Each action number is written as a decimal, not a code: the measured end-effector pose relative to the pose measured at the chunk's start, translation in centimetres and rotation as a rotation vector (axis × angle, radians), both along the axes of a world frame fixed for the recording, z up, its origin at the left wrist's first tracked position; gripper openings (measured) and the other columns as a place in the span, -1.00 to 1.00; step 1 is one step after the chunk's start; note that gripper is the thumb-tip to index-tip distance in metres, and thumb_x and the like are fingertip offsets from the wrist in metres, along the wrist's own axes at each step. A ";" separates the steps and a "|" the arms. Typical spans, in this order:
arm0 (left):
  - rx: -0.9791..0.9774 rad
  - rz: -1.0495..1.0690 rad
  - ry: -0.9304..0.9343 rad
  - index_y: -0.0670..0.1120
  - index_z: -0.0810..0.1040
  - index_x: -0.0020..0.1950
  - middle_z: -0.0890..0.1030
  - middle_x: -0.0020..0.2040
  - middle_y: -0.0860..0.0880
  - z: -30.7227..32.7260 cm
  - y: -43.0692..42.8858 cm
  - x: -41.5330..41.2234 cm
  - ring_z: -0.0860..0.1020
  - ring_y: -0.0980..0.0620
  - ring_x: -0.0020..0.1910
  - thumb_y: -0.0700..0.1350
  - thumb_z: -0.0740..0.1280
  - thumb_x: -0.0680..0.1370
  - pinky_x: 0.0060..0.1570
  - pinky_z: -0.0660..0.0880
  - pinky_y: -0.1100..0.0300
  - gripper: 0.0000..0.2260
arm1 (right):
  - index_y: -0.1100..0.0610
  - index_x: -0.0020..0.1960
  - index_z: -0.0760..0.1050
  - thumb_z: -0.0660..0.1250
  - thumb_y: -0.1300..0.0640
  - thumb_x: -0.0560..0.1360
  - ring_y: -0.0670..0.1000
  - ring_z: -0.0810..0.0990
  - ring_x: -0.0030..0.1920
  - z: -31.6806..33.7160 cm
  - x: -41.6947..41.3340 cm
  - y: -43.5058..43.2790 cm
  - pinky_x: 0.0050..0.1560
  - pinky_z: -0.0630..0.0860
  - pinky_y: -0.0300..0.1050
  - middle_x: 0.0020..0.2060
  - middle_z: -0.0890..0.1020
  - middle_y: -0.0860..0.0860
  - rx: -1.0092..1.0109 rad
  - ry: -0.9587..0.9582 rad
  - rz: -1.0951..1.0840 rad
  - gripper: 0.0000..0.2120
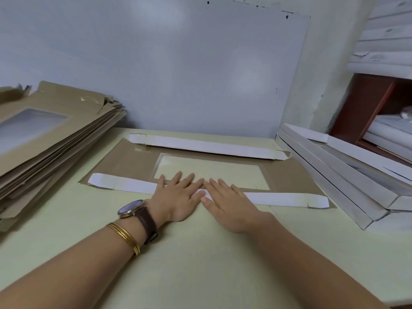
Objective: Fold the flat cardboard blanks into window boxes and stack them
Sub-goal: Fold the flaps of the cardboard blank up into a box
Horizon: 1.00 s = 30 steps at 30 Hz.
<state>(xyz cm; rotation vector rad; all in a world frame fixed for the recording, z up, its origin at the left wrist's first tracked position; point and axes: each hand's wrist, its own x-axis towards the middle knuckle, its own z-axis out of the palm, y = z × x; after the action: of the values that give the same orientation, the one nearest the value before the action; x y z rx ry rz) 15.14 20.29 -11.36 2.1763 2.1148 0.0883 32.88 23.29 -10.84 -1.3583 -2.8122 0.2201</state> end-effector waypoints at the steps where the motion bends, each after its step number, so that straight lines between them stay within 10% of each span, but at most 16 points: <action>1: 0.000 0.005 -0.012 0.25 -0.13 0.55 -0.12 0.59 0.13 0.1 0.0 -0.4 -0.16 0.01 0.56 0.25 -0.20 0.61 0.47 -0.23 -0.13 -0.51 | 0.00 0.59 -0.15 -0.18 -0.21 0.64 -0.09 -0.19 0.56 0.1 0.6 0.3 0.54 -0.22 -0.05 0.58 -0.11 -0.11 -0.012 -0.001 0.000 -0.41; 30: 0.017 0.317 0.061 0.11 -0.06 0.58 -0.02 0.59 0.06 -0.1 -2.2 -13.9 -0.10 0.03 0.57 0.20 -0.19 0.63 0.50 -0.13 0.00 -0.48 | -0.17 0.57 -0.06 -0.11 -0.25 0.62 -0.13 -0.18 0.55 1.0 17.0 4.9 0.54 -0.07 -0.02 0.57 -0.07 -0.16 -0.101 0.023 -0.364 -0.45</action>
<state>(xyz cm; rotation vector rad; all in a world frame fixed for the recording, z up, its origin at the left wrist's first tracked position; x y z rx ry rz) 1.27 18.07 -11.45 1.8547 2.4841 0.0658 49.88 28.16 -9.86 -1.8401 -2.5025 0.3700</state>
